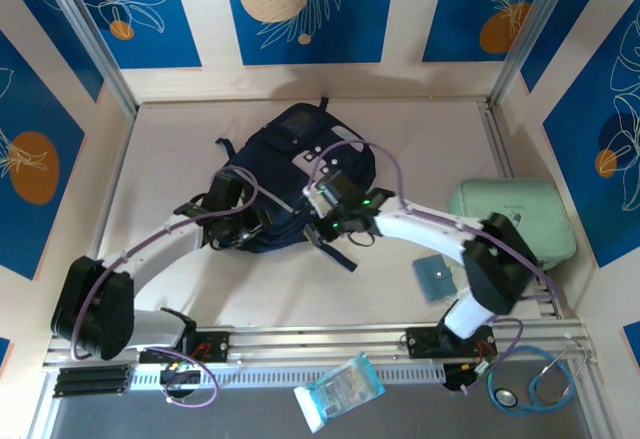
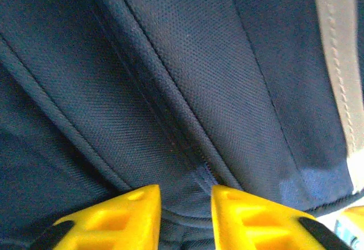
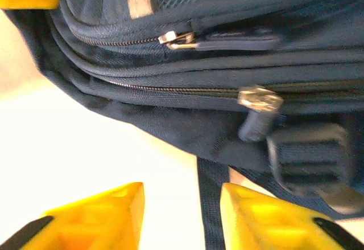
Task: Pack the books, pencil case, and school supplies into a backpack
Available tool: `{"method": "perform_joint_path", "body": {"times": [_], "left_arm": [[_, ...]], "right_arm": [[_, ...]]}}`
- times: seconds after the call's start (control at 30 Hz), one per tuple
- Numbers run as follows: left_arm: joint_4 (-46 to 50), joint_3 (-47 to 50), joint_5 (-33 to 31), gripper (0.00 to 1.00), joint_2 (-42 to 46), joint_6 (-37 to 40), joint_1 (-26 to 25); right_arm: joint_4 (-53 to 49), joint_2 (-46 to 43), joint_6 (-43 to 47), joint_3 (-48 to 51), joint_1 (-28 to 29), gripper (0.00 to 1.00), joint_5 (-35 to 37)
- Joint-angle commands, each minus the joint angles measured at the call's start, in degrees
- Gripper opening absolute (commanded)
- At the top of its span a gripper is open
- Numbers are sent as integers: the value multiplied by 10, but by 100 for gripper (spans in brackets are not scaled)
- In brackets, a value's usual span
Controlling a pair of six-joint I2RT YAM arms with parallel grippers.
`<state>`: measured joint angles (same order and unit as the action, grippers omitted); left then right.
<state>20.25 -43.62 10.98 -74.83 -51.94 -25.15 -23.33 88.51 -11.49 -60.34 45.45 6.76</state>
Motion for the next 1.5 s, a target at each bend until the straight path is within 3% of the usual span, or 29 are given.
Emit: {"method": "perform_joint_path", "body": {"times": [0.0,0.23,0.43,0.7,0.8,0.9,1.03,1.2,1.37,1.47], "left_arm": [[32,-34,-22,34,33,50,-5],[118,-101,-80,40,50,133,-45],[196,-219,-169,44,-35,229,-127],[278,-376,-275,41,-196,365,-217],[311,-427,-312,39,-254,412,-234],[341,-465,-362,41,-292,407,-230],[319,-459,-291,43,-287,397,-201],[299,-420,-254,51,-248,389,-168],[262,-367,-192,58,-216,386,-131],[249,-353,-175,62,-208,390,-121]], "right_arm": [[50,-69,-86,23,-40,48,-61],[60,-84,-284,35,-125,56,-108],[71,-34,-417,20,-172,57,-164],[106,41,-459,3,-199,55,-216],[110,60,-461,-4,-205,55,-229],[117,73,-447,-9,-209,54,-243],[105,101,-414,-34,-212,50,-240],[94,166,-378,-82,-236,38,-217],[61,234,-300,-172,-269,37,-164],[58,220,-251,-195,-280,39,-177]]}}
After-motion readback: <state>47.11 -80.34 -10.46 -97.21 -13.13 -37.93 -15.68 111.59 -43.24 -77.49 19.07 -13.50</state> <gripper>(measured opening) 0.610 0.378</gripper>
